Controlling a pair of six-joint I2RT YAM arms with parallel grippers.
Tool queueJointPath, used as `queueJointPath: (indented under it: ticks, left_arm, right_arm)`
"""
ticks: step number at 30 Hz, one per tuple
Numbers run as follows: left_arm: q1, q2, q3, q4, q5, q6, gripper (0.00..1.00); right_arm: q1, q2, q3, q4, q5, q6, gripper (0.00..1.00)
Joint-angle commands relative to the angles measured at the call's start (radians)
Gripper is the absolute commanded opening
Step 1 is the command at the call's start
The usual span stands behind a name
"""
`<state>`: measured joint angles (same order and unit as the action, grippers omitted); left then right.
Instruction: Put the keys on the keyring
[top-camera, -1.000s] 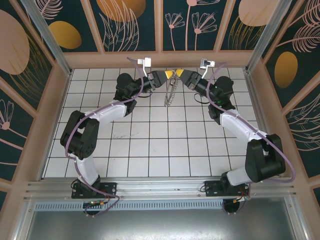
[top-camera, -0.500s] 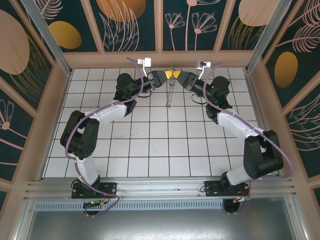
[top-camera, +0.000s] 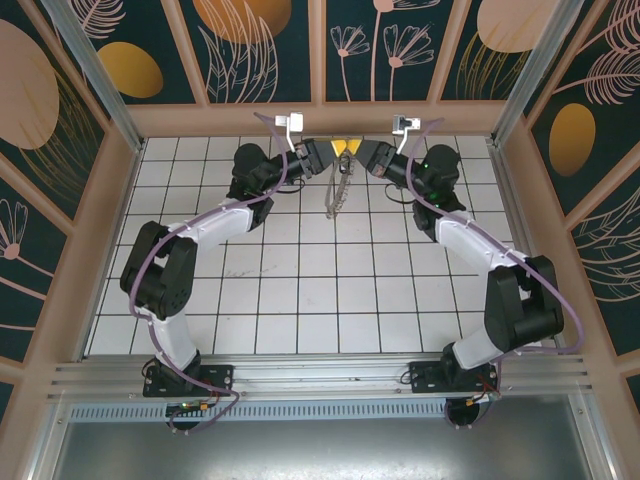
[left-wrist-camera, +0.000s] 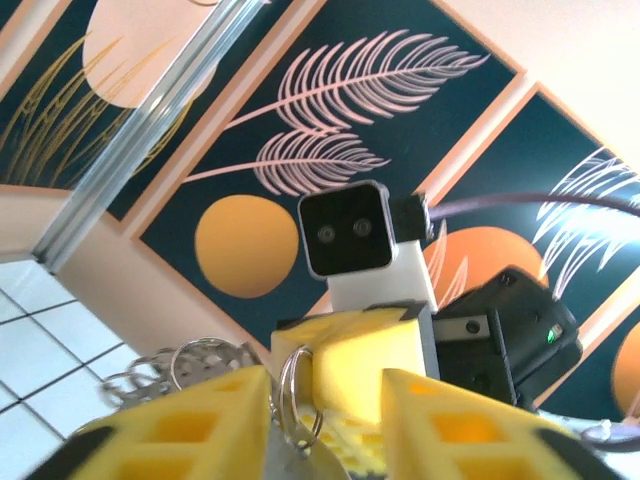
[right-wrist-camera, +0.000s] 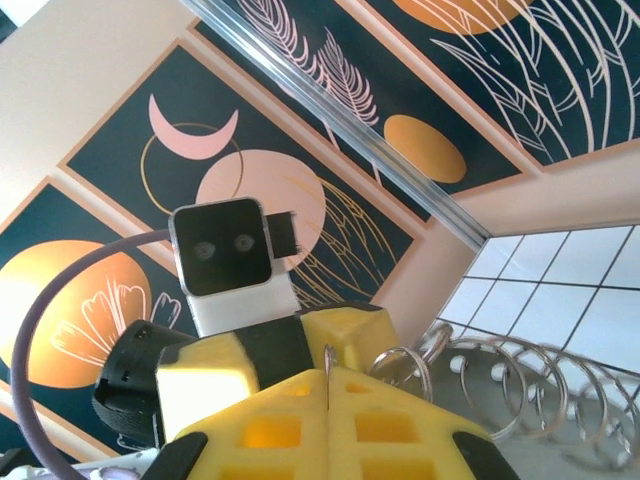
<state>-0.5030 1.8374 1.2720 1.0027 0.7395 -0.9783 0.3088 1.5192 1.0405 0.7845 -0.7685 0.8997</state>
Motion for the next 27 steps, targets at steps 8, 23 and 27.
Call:
queueJointPath:
  ticks: [8, 23, 27]
  left_arm:
    - [0.079, -0.080, 0.104, -0.362, 0.060, 0.309, 0.48]
    - [0.093, 0.033, 0.306, -0.651, 0.267, 0.489, 0.41]
    - [0.092, 0.055, 0.311, -0.656, 0.290, 0.487, 0.40]
  right_arm:
    - [-0.097, 0.061, 0.222, -0.327, -0.316, -0.326, 0.00]
    - [-0.117, 0.208, 0.399, -0.647, -0.466, -0.593, 0.00]
    - [-0.114, 0.213, 0.395, -0.645, -0.471, -0.594, 0.00]
